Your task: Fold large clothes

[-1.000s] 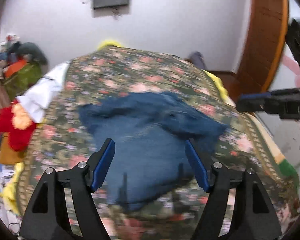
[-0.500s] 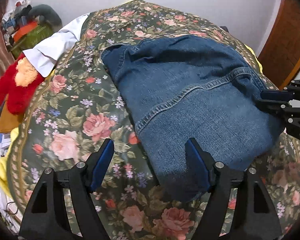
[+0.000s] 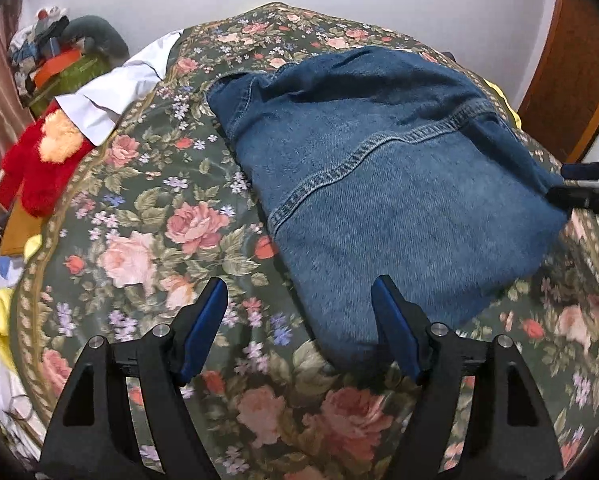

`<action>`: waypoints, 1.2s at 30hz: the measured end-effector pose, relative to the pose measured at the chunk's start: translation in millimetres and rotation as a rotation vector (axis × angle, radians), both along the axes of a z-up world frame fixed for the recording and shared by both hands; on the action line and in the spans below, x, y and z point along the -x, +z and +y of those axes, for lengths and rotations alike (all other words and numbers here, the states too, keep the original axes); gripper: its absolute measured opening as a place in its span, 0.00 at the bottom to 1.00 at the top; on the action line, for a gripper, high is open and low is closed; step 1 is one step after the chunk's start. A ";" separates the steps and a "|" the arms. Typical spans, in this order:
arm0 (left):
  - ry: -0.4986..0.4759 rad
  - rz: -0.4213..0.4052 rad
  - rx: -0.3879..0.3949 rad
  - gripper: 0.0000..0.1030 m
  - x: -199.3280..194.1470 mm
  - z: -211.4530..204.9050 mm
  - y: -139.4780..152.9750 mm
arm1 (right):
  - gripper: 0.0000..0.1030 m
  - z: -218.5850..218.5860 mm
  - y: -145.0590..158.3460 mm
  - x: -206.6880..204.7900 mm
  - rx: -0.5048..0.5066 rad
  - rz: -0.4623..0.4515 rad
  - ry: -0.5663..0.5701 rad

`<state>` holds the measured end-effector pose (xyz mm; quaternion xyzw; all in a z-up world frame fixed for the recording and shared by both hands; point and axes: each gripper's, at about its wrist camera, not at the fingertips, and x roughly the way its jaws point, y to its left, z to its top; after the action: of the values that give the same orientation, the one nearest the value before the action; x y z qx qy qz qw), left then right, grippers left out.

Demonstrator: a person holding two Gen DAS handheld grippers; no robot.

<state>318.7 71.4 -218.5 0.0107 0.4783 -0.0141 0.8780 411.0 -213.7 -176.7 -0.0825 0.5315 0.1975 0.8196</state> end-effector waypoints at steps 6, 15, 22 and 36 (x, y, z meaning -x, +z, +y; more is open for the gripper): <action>0.044 -0.001 -0.015 0.72 -4.5 26.3 21.1 | 0.97 -19.1 18.0 -9.6 -0.104 0.077 -0.048; 0.042 -0.077 -0.001 0.72 -64.5 38.0 53.2 | 0.97 6.4 57.2 -61.5 -0.197 0.048 -0.004; -0.035 0.007 0.060 0.72 -144.9 6.3 20.9 | 0.97 58.4 24.3 -120.3 -0.187 0.168 0.045; 0.083 0.066 0.037 0.85 -189.9 23.0 -13.6 | 0.98 30.0 -43.9 -152.1 -0.172 0.217 0.009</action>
<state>508.6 94.4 -232.0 -0.0260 0.5065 0.0132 0.8617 563.2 -183.7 -220.6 0.0073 0.5976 0.2537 0.7606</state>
